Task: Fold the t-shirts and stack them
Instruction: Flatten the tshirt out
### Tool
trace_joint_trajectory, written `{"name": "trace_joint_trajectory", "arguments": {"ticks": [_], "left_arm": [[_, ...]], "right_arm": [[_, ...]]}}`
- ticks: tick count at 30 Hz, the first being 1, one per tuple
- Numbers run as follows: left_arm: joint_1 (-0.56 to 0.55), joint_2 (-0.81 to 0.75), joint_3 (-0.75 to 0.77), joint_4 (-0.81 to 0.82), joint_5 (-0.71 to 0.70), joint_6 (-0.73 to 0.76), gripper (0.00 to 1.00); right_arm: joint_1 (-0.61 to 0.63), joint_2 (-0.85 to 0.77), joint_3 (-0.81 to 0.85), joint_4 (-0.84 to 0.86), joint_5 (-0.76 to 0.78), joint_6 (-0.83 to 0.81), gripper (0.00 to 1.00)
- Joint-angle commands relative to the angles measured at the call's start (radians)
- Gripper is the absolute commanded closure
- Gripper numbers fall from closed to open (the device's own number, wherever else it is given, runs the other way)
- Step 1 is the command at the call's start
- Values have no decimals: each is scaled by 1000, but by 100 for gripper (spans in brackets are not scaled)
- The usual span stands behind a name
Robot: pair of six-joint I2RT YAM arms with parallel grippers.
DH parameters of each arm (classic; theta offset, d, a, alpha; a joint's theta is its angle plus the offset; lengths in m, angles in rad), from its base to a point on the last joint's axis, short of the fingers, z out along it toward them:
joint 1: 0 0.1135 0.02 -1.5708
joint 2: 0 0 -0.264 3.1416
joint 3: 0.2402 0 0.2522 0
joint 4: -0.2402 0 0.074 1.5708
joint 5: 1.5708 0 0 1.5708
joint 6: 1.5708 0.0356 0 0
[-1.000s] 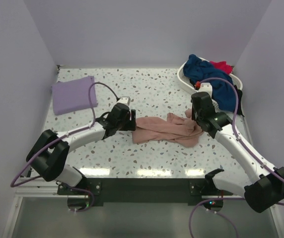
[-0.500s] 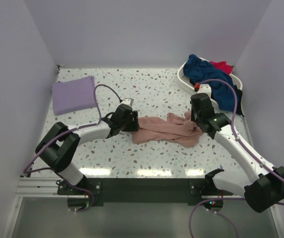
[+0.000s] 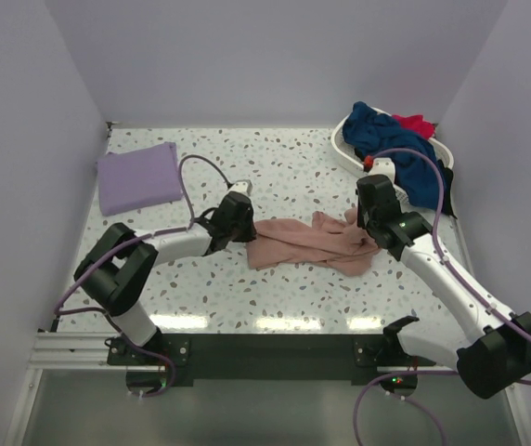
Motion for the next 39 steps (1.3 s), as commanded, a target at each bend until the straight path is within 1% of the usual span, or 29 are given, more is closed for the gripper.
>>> {"name": "trace_joint_trajectory", "arguments": {"ticks": [1,2,5,7,10,11,12,13,14,15,19,20,22,23,24,25,26,27,28,29,32,33,34,36,37,39], "left_arm": [[1,4,47,39,-9,14,92],[4,-2,48,28,-13,19,100],[17,-58,44,-10,-59,36,100],[35,-130,40,-32,-93,43,100],[98,-256,31,-88,-121,59,100],[141,-290,21,-102,-122,65,100],[162,-355,16,-111,-125,68,100],[182,-386,11,-122,-131,72,100],[219,-417,10,-148,-142,82,100],[230,-472,7,-162,-183,86,100],[288,-549,-15,-230,-286,112,100],[319,-558,-28,-254,-292,117,100],[345,-572,-45,-268,-295,120,100],[365,-575,-61,-271,-294,123,100],[374,-585,-68,-276,-292,126,100],[388,-586,-78,-279,-292,132,100],[394,-589,-78,-279,-292,137,100],[400,-589,-76,-282,-291,141,100],[406,-589,-76,-283,-289,145,100],[414,-591,-78,-285,-286,152,100],[416,-586,-85,-277,-266,157,100],[416,-585,-87,-276,-265,157,100],[416,-580,-91,-276,-263,157,100],[416,-575,-95,-273,-253,157,100],[417,-572,-99,-270,-248,157,100],[417,-572,-104,-262,-233,152,100]], "right_arm": [[-6,-33,5,16,5,-2,100],[-6,-36,7,15,5,-2,100],[-6,-38,17,11,-1,-14,100],[-5,-45,45,-2,-7,-28,100],[-5,-74,97,-25,-35,-43,100],[-3,-84,112,-27,-80,-45,100],[-3,-96,120,-27,-104,-40,100],[0,-113,125,-27,-131,-34,100],[9,-119,126,-30,-163,-25,100],[18,-122,122,-31,-171,-8,100],[70,-105,55,-68,-219,59,100],[107,-93,18,-82,-231,75,98],[168,-82,-18,-125,-227,131,94],[234,-76,-31,-143,-222,151,90],[262,-65,-56,-159,-222,192,83],[303,-65,-76,-188,-237,210,73],[314,-64,-76,-200,-240,222,73],[322,-73,-90,-209,-240,236,62],[322,-80,-96,-225,-237,236,58],[322,-90,-99,-228,-183,234,49],[320,-108,-84,-199,-90,189,38],[320,-102,-75,-177,-87,176,37],[320,-79,-64,-121,-96,165,37],[320,-33,-39,-62,-151,138,37],[320,22,-33,-6,-174,130,37],[319,74,-10,42,-234,112,37]]}}
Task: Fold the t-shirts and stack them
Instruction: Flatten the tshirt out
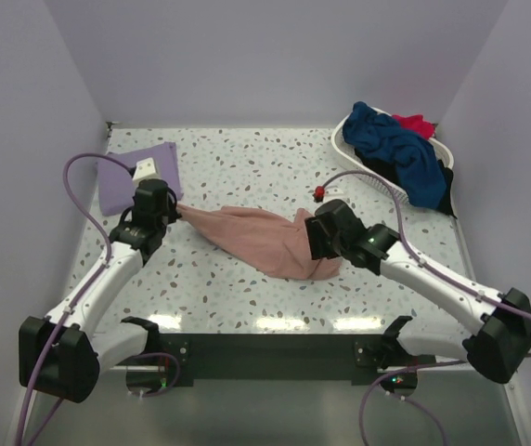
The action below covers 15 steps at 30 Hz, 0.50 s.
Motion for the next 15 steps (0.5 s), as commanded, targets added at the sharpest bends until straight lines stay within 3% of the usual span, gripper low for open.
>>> {"name": "trace_joint_trajectory", "arguments": {"ticks": [1,15], "left_arm": [[9,5,-14,34,22,18,100],[11,16,-20,34,43,24,100]], "right_arm": [[-2,101,57,199,-81,-47,37],[0,421,163,329,-212,-92,44]]}}
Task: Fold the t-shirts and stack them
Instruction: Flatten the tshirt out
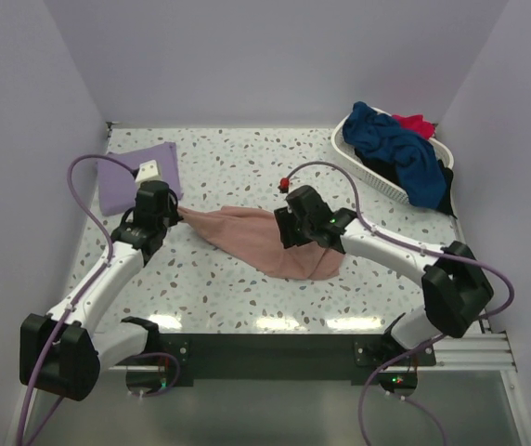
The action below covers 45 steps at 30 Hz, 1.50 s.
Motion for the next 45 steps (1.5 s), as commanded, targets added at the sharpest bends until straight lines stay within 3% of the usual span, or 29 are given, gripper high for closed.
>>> {"name": "trace_joint_trajectory", "arguments": {"ticks": [1,5,11,16,21,28,32,34,35,40,45], "left_arm": [[12,4,-3,32,15,18,100],[12,8,-5,32,26,16,100],[15,-1,-7,28,24,18,100],[24,-7,-11,23,21,27,100],[40,1,-13,23,22,33,100],[50,-9,-11,17,21,36,100],[50,-9,-13,25,35,42,100],[50,-7,-14,25,39,44,100],[50,-9,-13,25,41,44,100],[50,-18,-16,23,39,45,100],[50,-10,-16,21,41,45,100]], "right_arm": [[1,73,33,35,-21,-17,45],[0,145,50,14,20,-14,53],[1,198,64,-15,63,-8,82],[-2,116,67,-75,156,-3,100],[-37,-83,35,-174,264,0,100],[-190,-335,-60,-366,370,2,100],[-195,-355,-62,-461,396,32,75],[-194,-370,-44,-466,358,35,47],[-192,-379,-42,-451,329,31,43],[-192,-369,-54,-221,73,-12,38],[-192,-191,-22,-46,2,-57,38]]}}
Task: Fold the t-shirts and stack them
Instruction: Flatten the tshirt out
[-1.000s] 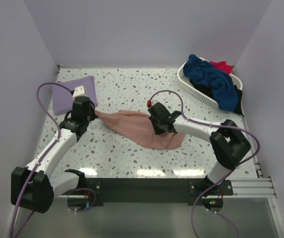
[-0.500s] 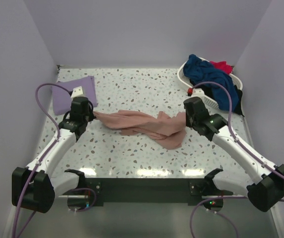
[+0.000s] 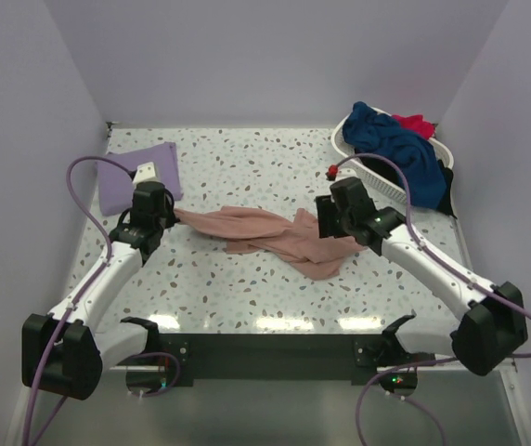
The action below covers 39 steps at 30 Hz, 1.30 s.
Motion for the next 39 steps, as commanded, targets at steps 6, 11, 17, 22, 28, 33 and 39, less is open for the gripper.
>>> {"name": "trace_joint_trajectory", "arguments": {"ticks": [6,11,17,22,28,33,39], "left_arm": [[9,-9,-2,23,10,21,100],[9,-7,-2,23,9,22,100],[9,3,-2,28,13,21,100],[8,2,-5,33,13,21,100],[9,-12,-11,31,13,19,100],[9,-20,-11,26,7,19,100],[9,-7,-6,25,1,19,100]], "right_arm": [[1,291,103,240,-104,-84,40],[3,328,112,239,-140,-72,43],[1,293,28,231,-205,-28,53],[3,293,-37,249,-206,-18,53],[4,310,-25,251,-205,-26,83],[59,213,-20,171,-139,-18,100],[197,87,-64,32,-122,76,100]]}}
